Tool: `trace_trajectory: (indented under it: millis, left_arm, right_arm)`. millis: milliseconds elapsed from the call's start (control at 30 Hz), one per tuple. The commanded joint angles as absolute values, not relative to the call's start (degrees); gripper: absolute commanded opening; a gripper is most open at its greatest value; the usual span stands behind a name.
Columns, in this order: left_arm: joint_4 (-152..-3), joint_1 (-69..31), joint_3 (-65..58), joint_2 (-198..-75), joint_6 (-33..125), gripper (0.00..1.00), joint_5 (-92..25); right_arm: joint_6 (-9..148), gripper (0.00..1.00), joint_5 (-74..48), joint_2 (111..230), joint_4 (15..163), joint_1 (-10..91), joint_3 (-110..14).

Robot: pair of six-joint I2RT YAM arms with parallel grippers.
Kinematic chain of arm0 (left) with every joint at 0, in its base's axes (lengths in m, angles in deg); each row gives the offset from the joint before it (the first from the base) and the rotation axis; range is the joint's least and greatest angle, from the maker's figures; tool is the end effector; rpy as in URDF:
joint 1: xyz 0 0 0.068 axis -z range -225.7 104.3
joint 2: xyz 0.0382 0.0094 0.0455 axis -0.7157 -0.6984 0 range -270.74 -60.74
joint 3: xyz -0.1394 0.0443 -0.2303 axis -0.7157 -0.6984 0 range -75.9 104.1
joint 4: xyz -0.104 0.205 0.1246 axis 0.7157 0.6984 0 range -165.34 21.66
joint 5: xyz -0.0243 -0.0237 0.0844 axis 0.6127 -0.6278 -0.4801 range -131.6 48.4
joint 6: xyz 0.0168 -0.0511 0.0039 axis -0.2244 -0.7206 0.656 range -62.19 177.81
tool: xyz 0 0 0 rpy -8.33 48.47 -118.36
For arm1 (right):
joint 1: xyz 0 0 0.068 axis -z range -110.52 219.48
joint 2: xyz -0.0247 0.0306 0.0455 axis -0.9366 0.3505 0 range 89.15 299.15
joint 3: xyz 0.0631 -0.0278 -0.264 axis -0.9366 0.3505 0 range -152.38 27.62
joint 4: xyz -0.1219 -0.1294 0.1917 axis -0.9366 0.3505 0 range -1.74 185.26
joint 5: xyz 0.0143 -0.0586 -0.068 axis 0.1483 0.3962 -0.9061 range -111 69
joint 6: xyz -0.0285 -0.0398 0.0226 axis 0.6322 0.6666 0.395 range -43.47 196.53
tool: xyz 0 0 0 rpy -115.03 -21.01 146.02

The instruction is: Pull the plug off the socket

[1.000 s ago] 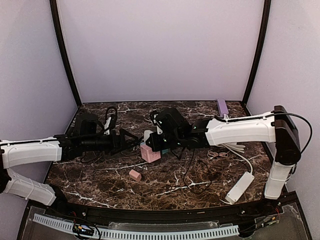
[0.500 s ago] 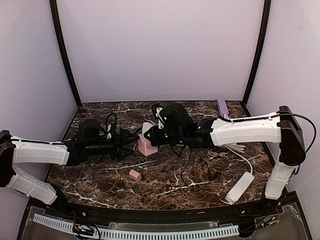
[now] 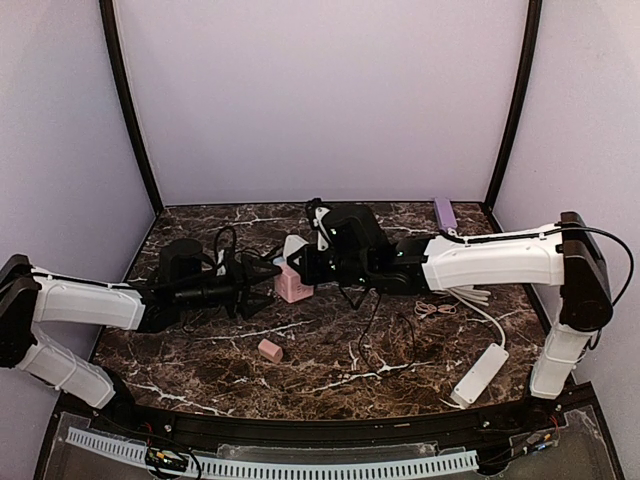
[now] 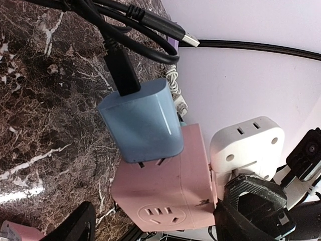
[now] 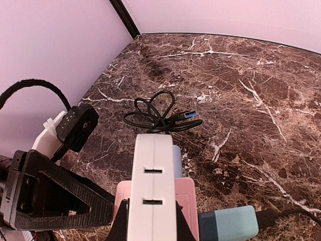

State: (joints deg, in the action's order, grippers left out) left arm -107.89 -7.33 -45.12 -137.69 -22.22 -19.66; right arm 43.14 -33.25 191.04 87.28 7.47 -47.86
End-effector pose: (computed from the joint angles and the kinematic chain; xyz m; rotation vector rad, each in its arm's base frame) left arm 0.2091 -0.1828 0.2103 -0.4639 2.1532 -1.6875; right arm 0.2033 0.3662 0.2700 -0.3817 2.0730 0.8309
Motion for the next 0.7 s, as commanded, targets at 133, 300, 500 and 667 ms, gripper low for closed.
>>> trace_trajectory:
  millis: [133,300,500,667]
  left_arm:
    - [-114.05,-6.59,-45.38,-138.69,-24.13,0.8,-21.05]
    - [-114.79,-6.59,-45.68,-138.73,-24.41,0.8,-21.71]
    - [-115.13,-6.52,-45.74,-139.55,-25.06,0.73,-21.2]
    - [-114.49,-6.5,-45.47,-139.59,-24.72,0.68,-21.13]
  right_arm:
    - [42.69,0.0,-31.89,188.02,79.47,6.99,-48.32]
    - [42.59,0.0,-31.99,187.72,79.52,7.02,-48.06]
    - [42.3,0.0,-31.97,187.52,79.23,6.91,-48.05]
    - [42.15,0.0,-31.97,187.48,79.2,6.91,-47.92]
